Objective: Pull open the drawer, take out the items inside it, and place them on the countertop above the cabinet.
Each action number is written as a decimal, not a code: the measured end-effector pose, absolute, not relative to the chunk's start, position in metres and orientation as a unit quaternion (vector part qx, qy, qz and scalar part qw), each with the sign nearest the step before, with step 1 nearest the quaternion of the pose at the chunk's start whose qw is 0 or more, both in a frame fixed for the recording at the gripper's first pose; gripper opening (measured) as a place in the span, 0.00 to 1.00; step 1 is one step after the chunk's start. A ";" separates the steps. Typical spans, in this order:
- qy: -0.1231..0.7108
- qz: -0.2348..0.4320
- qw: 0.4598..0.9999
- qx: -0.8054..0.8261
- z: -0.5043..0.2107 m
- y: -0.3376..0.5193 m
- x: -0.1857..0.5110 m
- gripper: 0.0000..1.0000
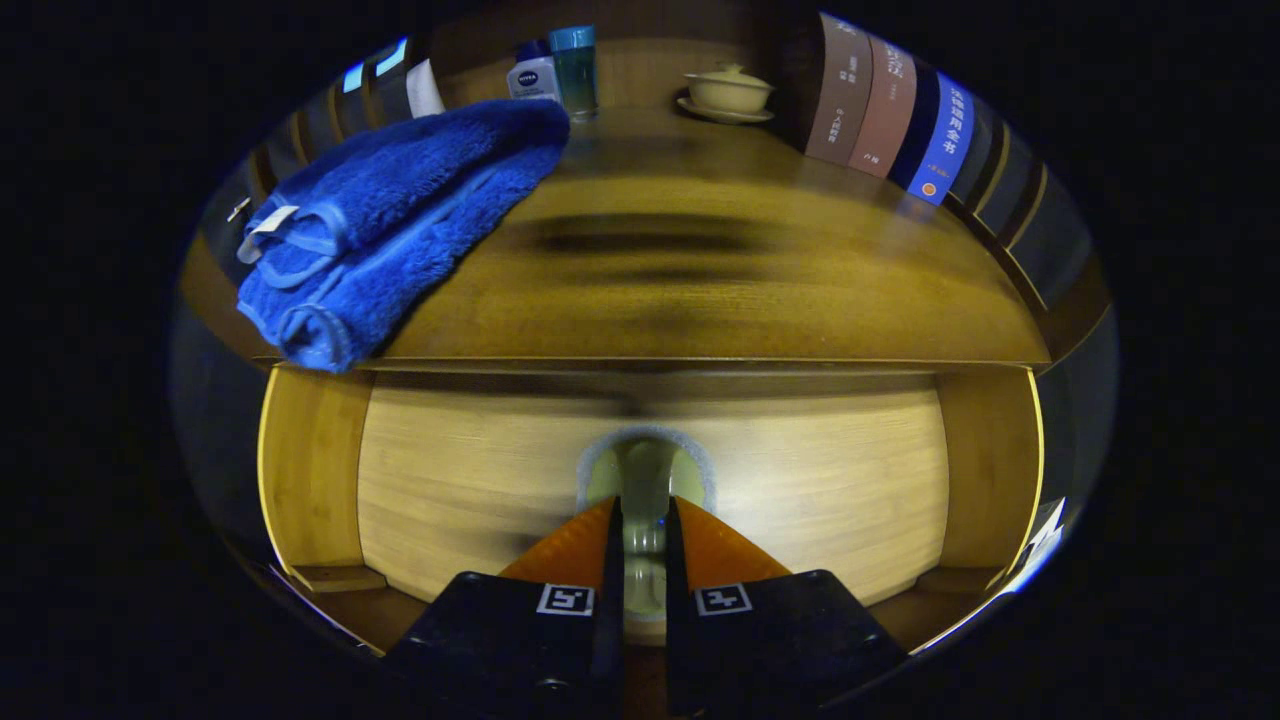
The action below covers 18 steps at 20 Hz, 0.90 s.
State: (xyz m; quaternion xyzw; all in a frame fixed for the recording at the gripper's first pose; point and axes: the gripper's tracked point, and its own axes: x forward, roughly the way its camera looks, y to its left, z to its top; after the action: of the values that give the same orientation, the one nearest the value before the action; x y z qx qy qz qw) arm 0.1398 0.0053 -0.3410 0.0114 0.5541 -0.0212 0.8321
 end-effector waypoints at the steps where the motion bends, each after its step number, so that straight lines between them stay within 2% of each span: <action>1: 0.542 -0.020 0.840 0.013 -0.331 0.006 0.136 0.22; 6: 0.472 -0.013 0.881 0.022 -0.263 0.007 0.118 0.22; 9: 0.414 -0.010 0.910 0.032 -0.214 0.007 0.129 0.22; 13: 0.371 -0.008 0.928 0.043 -0.174 0.007 0.175 0.22; 18: 0.372 -0.016 0.927 0.042 -0.172 -0.004 0.255 0.22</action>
State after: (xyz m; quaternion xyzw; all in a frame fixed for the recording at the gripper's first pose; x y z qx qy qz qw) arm 0.2550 -0.0043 -0.1716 0.0419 0.3717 -0.0155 0.9273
